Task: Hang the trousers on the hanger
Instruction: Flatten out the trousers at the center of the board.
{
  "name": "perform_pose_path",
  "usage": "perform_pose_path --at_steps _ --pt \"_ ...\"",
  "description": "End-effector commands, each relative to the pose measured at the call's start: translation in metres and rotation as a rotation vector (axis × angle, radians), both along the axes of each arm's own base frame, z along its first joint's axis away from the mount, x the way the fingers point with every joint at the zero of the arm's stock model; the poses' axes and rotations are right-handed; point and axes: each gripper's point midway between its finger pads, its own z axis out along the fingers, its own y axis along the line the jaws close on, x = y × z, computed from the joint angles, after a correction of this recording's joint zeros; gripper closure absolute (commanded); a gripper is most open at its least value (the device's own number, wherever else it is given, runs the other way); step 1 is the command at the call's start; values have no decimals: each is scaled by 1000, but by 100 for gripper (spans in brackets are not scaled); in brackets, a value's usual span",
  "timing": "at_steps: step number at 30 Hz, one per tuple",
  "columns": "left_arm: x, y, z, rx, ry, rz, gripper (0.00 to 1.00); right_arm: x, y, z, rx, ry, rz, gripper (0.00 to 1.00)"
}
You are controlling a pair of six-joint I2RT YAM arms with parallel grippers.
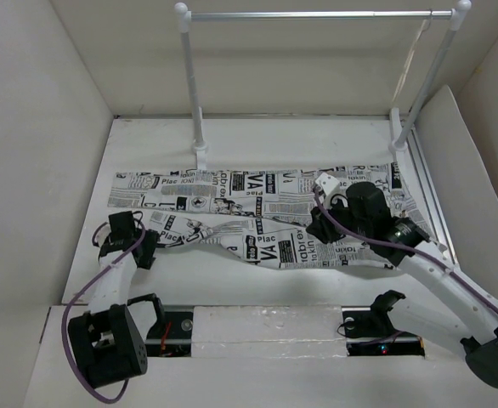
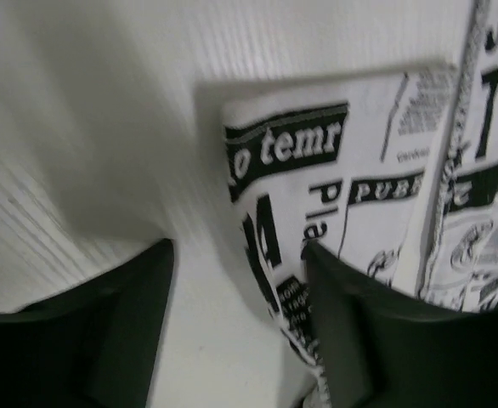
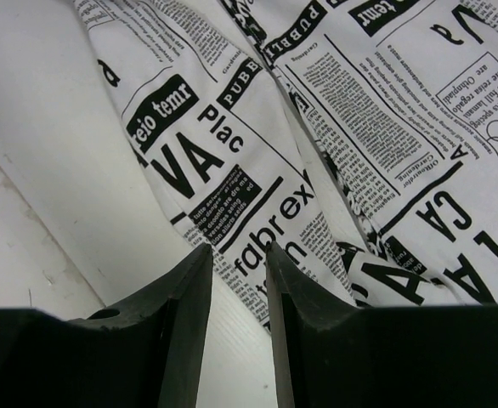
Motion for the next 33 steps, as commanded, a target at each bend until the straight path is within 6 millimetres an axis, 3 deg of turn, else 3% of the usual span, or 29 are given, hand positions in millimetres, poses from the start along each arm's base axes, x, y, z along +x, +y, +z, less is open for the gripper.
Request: perform_pose_path --at_steps 1,3,4,5,7,8,10,11,12,13,14,17,19,24,26,28,31,33 --pt "4 20 -15 54 1 109 51 -6 -7 15 19 -41 3 63" --pt "12 26 -17 70 -10 122 66 -7 -11 14 12 -36 -10 63" --pt "15 27 -15 74 -16 117 97 -9 -13 15 15 -41 -8 63" --pt "26 31 -5 85 -35 115 100 -12 -14 15 10 -35 -7 63" --pt "29 35 11 115 -26 90 100 -13 -17 17 7 -44 -12 63" --pt "43 41 44 150 -98 83 100 -15 -20 17 -2 -39 -18 63" --pt "34 45 77 239 -93 45 100 -12 -27 17 -19 -47 -48 63" --pt "38 48 124 292 -202 48 100 -14 -28 16 -23 -50 -46 63" --pt "24 45 134 308 -188 42 100 -12 -31 15 -29 -49 -55 63" --pt "12 46 158 335 -218 41 100 -13 -31 13 -35 -52 -48 63" --pt "12 47 171 348 -256 55 100 -12 -31 13 -36 -56 -45 63" --pt "-18 42 171 324 -187 74 100 -14 -29 10 -38 -42 -11 63" --pt "-27 38 174 307 -174 75 100 -16 -25 11 -32 -32 14 63" --pt "-63 36 204 321 -135 89 100 -19 -16 12 -20 -34 53 63" --pt "-64 32 210 332 -149 39 100 -20 -14 12 -29 -36 57 63" --pt "-66 31 208 334 -146 23 100 -20 -14 11 -41 -36 55 63" --pt "-63 45 185 352 -33 85 100 -20 -16 11 -46 -35 48 63" --pt "-42 59 159 384 70 88 100 -18 -16 13 -45 -44 43 63"
